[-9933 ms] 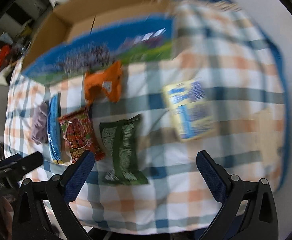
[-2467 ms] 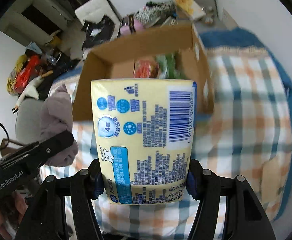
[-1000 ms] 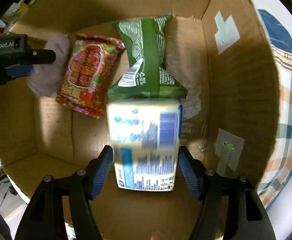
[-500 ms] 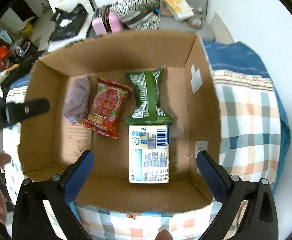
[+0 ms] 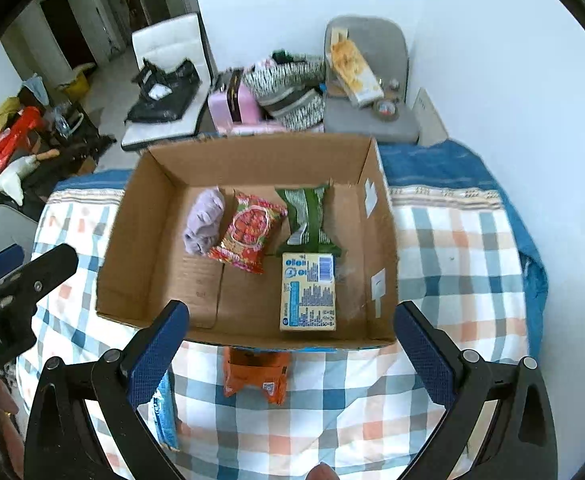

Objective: Organize soft objects
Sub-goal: 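Grasp the orange snack bag with the right tool while the left grasps the blue stick pack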

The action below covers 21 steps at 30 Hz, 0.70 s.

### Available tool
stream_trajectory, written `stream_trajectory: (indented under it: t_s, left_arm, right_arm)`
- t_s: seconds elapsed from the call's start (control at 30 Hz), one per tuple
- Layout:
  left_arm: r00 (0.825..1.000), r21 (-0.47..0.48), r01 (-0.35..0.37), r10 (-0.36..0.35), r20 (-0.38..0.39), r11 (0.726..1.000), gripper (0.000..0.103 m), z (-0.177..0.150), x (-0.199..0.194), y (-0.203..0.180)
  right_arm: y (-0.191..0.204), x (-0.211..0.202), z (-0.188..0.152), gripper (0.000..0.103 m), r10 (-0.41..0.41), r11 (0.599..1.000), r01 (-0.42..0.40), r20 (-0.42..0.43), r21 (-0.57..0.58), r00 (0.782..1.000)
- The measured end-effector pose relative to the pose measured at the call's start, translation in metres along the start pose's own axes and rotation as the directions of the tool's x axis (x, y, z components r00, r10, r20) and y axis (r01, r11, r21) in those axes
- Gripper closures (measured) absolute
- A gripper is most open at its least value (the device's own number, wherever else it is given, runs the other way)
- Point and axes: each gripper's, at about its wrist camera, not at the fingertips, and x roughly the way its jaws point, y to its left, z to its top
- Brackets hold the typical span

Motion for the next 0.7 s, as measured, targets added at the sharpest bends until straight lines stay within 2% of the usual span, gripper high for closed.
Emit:
stream_trajectory:
  t_s: [0.17, 0.27, 0.37, 0.43, 0.57, 0.7]
  left_arm:
    - [1.0, -0.042, -0.023, 0.023, -0.021, 0.999, 0.008, -0.024, -0.008, 0.011]
    - [0.995, -0.082, -0.031, 0.022, -0.1, 0.996, 0.008, -0.049, 0.012, 0.022]
    - [0.982, -0.099, -0.063, 0.044, -0.183, 0.993, 0.008, -0.081, 0.038, 0.027]
    - [0.969, -0.103, -0.094, 0.068, -0.236, 0.99, 0.008, -0.102, 0.059, 0.03]
    - [0.932, -0.115, -0.13, 0.082, -0.353, 0.985, 0.008, -0.138, 0.104, 0.036]
    - [0.899, -0.109, -0.141, 0.081, -0.43, 0.984, 0.008, -0.165, 0.143, 0.039]
  right_arm:
    - [-0.006, -0.009, -0.016, 0.0, 0.037, 0.999, -0.036, -0.014, 0.024, 0.999]
    - [-0.013, 0.013, -0.038, 0.0, 0.063, 0.997, -0.059, -0.088, 0.049, 0.994]
    - [-0.014, 0.043, -0.064, 0.0, 0.087, 0.995, -0.079, -0.179, 0.052, 0.98]
    - [-0.012, 0.067, -0.08, 0.0, 0.092, 0.995, -0.083, -0.228, 0.049, 0.969]
    - [-0.008, 0.11, -0.102, 0.0, 0.094, 0.995, -0.08, -0.301, 0.061, 0.949]
    - [-0.002, 0.138, -0.112, 0.0, 0.114, 0.992, -0.088, -0.335, 0.09, 0.935]
